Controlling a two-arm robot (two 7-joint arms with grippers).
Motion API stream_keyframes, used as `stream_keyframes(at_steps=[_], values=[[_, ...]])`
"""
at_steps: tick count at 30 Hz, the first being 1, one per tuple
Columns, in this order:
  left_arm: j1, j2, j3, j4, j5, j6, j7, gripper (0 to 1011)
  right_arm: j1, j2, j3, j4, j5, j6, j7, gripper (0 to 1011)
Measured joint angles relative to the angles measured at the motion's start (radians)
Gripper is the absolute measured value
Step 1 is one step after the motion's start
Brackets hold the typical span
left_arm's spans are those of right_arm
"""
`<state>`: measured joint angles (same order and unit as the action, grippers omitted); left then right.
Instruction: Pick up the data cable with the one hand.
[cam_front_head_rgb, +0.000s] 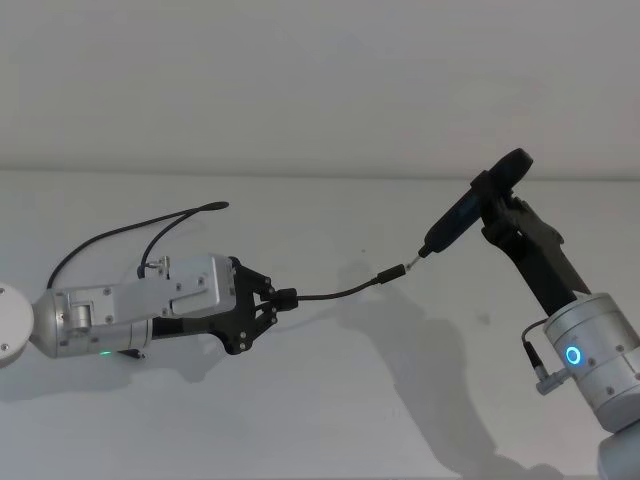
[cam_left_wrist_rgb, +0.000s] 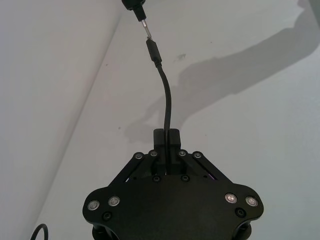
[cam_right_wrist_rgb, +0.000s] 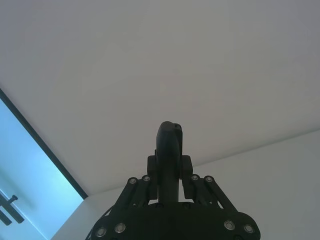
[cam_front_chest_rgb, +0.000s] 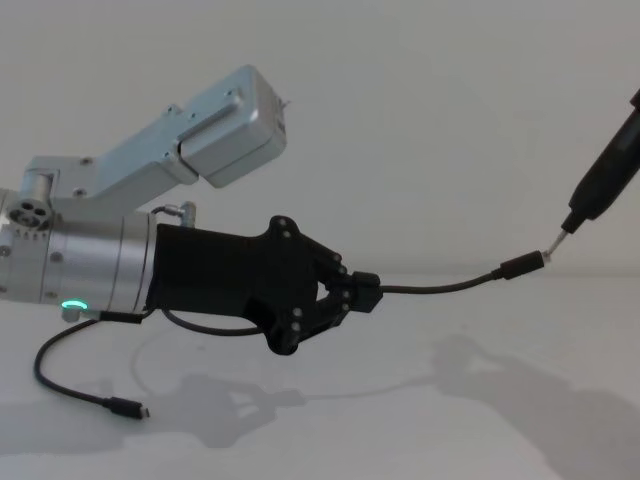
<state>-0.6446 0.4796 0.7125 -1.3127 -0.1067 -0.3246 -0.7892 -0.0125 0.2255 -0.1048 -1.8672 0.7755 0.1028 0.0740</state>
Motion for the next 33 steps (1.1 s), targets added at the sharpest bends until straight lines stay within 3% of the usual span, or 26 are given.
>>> stream_keyframes(at_steps=[33], values=[[0.0, 0.0, 0.0, 0.0, 0.0, 0.0, 0.0, 51, 0.009, 0.022, -0.014, 0.012, 0.002, -0.021, -0.002, 274]])
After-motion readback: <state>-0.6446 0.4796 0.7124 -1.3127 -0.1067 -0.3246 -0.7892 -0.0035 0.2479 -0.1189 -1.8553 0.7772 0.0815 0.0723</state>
